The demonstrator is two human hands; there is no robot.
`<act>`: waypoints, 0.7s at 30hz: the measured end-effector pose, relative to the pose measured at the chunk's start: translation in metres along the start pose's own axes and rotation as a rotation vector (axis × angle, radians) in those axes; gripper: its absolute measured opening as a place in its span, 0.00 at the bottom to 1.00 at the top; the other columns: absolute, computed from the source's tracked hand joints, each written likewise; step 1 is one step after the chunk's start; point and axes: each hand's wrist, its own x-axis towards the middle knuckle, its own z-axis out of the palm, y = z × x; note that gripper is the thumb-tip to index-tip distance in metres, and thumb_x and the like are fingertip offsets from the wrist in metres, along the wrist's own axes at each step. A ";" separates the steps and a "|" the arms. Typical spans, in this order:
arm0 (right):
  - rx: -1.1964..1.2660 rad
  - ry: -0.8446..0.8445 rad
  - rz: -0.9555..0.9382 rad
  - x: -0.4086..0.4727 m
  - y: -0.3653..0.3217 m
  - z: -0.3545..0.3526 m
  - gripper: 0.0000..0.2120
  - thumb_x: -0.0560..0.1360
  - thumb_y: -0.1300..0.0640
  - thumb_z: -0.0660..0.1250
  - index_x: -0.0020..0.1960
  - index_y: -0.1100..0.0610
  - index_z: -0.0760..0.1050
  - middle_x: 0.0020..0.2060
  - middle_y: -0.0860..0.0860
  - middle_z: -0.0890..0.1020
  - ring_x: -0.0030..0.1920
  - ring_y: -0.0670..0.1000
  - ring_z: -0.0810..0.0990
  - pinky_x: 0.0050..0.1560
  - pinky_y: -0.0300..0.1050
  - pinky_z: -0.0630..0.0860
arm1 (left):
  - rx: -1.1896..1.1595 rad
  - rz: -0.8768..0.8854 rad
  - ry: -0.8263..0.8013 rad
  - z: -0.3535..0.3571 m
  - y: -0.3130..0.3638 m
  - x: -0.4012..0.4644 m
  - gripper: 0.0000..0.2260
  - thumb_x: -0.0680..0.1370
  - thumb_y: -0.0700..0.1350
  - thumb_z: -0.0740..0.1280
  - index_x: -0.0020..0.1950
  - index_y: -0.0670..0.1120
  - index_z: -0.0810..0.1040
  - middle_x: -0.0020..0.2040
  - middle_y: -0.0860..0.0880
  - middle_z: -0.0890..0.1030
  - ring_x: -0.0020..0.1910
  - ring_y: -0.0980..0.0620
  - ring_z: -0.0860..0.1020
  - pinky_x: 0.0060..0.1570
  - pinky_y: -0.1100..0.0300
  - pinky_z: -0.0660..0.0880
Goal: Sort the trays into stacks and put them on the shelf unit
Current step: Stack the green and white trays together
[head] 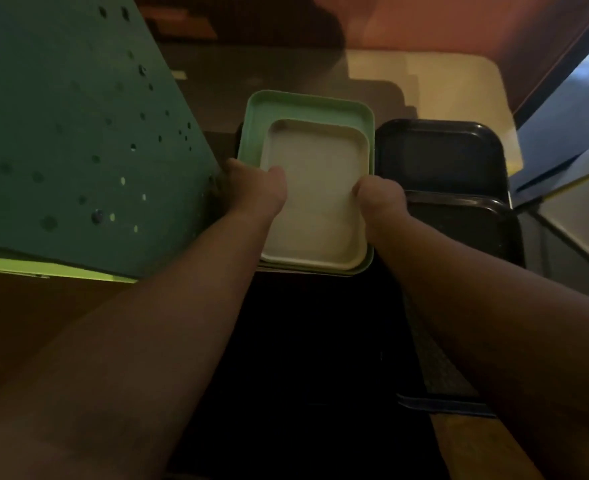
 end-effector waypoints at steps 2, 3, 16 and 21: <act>0.012 -0.002 0.000 0.000 -0.005 0.008 0.14 0.77 0.54 0.62 0.60 0.57 0.77 0.56 0.57 0.80 0.53 0.55 0.80 0.56 0.52 0.79 | 0.059 -0.028 -0.016 0.005 -0.006 0.009 0.33 0.74 0.54 0.64 0.75 0.43 0.59 0.74 0.41 0.65 0.72 0.37 0.65 0.66 0.46 0.67; -0.005 -0.018 -0.005 -0.001 -0.005 0.011 0.18 0.75 0.52 0.61 0.63 0.56 0.75 0.57 0.56 0.79 0.54 0.56 0.79 0.57 0.55 0.78 | 0.097 -0.035 -0.019 0.009 -0.011 0.011 0.35 0.74 0.54 0.64 0.77 0.42 0.56 0.76 0.41 0.63 0.73 0.38 0.64 0.67 0.46 0.65; 0.113 -0.201 0.111 -0.004 -0.011 0.006 0.19 0.71 0.58 0.71 0.60 0.59 0.72 0.60 0.58 0.78 0.57 0.61 0.79 0.62 0.61 0.76 | 0.180 -0.107 -0.080 0.006 -0.008 0.015 0.45 0.73 0.57 0.65 0.79 0.39 0.43 0.77 0.39 0.59 0.72 0.36 0.64 0.69 0.42 0.66; 0.226 -0.306 0.133 -0.019 -0.015 -0.006 0.24 0.69 0.57 0.73 0.64 0.60 0.72 0.55 0.60 0.80 0.53 0.64 0.81 0.54 0.62 0.79 | 0.036 -0.115 -0.108 0.001 -0.012 0.012 0.42 0.71 0.58 0.63 0.78 0.40 0.51 0.75 0.39 0.65 0.69 0.37 0.69 0.67 0.44 0.69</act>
